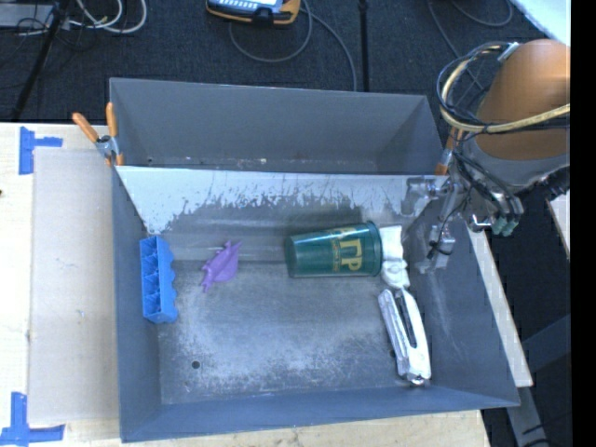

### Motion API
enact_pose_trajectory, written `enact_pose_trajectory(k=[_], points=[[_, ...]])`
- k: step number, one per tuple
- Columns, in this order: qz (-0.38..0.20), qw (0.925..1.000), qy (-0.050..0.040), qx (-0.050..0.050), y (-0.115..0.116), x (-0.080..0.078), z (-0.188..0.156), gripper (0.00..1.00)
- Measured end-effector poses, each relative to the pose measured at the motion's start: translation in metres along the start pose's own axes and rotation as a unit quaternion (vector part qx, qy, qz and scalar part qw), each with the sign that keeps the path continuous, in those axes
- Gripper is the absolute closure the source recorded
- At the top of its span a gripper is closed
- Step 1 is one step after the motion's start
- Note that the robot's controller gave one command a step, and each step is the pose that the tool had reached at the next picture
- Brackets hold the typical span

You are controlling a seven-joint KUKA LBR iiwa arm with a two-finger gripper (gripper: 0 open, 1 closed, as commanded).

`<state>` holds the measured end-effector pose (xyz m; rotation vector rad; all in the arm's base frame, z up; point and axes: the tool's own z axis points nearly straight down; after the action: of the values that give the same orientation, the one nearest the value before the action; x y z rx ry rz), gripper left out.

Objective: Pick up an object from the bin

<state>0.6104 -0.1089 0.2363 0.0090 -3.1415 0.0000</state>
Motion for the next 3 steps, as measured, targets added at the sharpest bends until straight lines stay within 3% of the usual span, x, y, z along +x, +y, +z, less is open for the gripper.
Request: enact_pose_trajectory(k=[1,2,3], points=[[0.0,1.0,0.0,0.0,0.0,0.0,0.0,0.0],[-0.098,0.9952,-0.0042,0.001,0.011,0.007,0.033,0.0],[-0.178,0.9841,0.0005,-0.001,0.013,0.005,0.067,0.0]])
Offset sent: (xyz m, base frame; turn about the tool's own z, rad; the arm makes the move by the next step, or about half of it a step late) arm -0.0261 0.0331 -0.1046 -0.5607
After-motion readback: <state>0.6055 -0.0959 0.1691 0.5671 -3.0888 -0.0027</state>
